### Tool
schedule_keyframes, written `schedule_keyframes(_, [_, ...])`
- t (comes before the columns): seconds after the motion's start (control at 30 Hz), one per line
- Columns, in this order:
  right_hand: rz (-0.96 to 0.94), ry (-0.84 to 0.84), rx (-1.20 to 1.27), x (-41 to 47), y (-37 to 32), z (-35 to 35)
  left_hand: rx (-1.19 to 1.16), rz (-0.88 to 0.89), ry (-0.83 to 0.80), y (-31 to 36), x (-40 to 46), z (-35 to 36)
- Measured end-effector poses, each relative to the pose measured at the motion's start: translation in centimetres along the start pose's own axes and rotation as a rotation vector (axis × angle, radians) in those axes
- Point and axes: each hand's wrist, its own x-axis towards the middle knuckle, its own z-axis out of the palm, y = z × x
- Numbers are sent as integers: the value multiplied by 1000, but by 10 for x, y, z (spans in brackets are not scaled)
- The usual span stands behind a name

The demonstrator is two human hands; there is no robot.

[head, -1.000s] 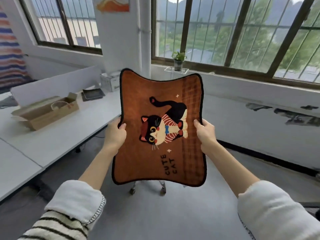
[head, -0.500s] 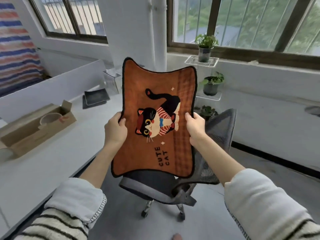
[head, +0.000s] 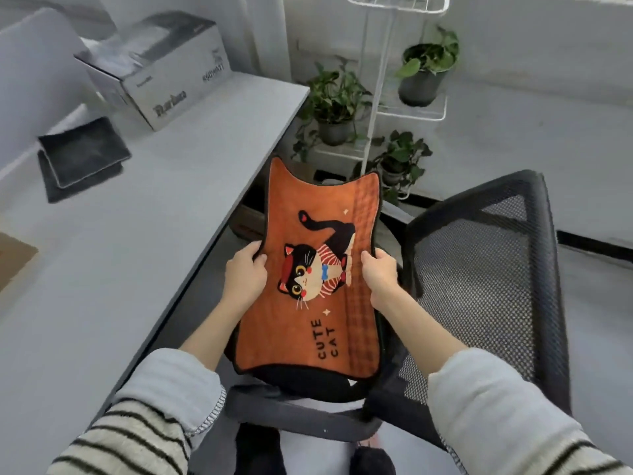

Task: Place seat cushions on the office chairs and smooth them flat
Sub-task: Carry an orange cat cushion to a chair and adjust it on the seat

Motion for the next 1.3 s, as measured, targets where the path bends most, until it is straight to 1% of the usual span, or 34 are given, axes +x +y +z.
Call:
schedule_keyframes(0.17, [169,136,-53,40,56,32,105,38,-237,-55,61,39])
schedule_keyframes(0.27, [235,233,-108,63,93,49,187,7,-303,-93,92,59])
schedule_keyframes(0.43, [324,278,-83,92,144,50,179,18,-405,-150,127,86])
schedule_keyframes(0.5, [326,309,-81,102,159,45,119,-8,-411,-164,137,95])
schedule_keyframes(0.67, [320,409,-107,126,178,44,10,-115,-349,-187,166,117])
schedule_keyframes(0.77, [339,479,-160,143,184,43,-31,-184,-319,-199,184,127])
schedule_keyframes(0.83, [303,515,-202,152,186,42,-55,-210,-298,-203,190,128])
schedule_keyframes(0.97, [295,574,-299,167,193,47,-62,-226,-269,-211,200,136])
schedule_keyframes(1.13, [482,536,-466,174,200,40,32,-235,-292,-220,209,141])
schedule_keyframes(1.2, [532,524,-480,176,205,37,106,-257,-284,-222,212,143])
schedule_keyframes(1.3, [586,523,-473,176,209,37,139,-283,-242,-222,212,145])
